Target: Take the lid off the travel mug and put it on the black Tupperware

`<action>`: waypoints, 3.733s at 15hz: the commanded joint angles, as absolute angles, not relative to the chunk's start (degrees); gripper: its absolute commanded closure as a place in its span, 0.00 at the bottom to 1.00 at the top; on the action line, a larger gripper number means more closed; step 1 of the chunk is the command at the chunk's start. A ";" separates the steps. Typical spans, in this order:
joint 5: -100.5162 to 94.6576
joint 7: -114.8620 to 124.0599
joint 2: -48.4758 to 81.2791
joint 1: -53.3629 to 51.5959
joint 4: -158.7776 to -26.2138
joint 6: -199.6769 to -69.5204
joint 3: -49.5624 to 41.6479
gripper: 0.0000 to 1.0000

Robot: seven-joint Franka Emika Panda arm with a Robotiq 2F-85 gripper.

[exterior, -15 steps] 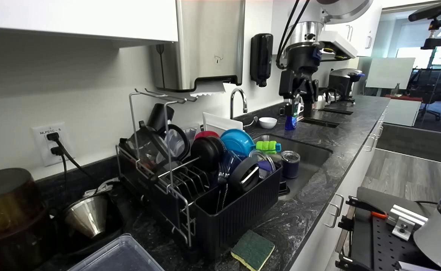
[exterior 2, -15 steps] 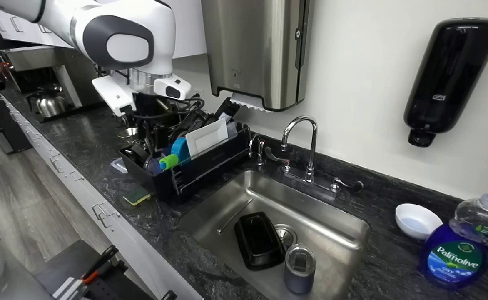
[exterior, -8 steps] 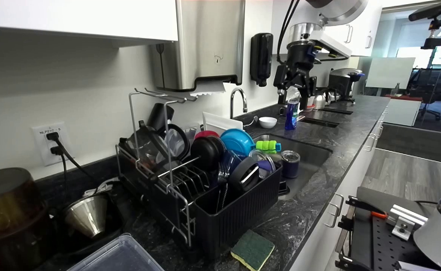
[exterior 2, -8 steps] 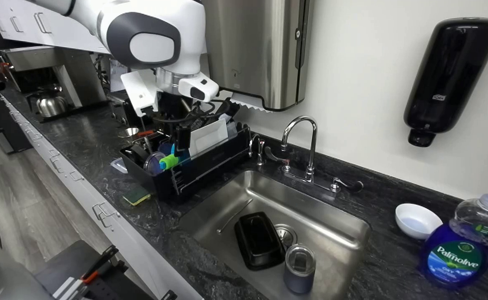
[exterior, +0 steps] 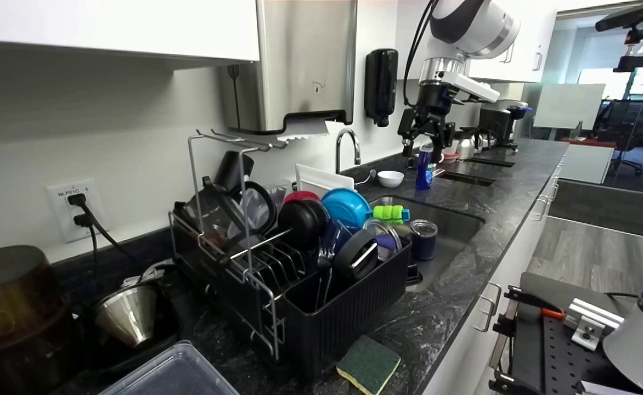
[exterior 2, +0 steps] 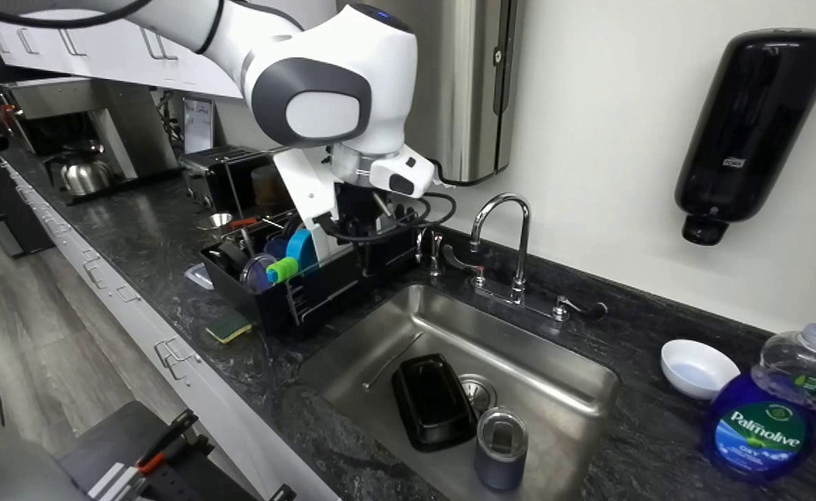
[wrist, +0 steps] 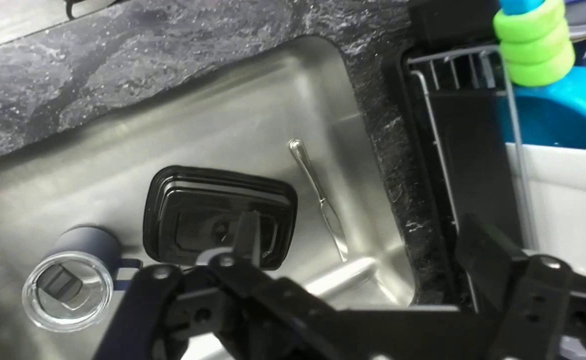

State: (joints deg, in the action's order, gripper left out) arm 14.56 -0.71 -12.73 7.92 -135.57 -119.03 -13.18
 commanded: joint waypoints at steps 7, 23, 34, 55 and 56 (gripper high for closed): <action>9.33 -4.79 -3.81 11.45 -130.17 -122.01 -14.67 0.00; 10.15 -4.94 5.75 9.99 -125.59 -129.12 -12.01 0.00; 8.25 -13.83 22.40 16.67 -108.13 -126.98 -11.60 0.00; 8.16 -23.85 28.08 24.37 -101.84 -121.20 -11.26 0.00; 9.21 -24.43 28.28 24.74 -101.75 -122.21 -10.83 0.00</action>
State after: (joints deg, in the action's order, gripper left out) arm 8.60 -24.07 28.06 23.64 -102.03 -121.36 -12.05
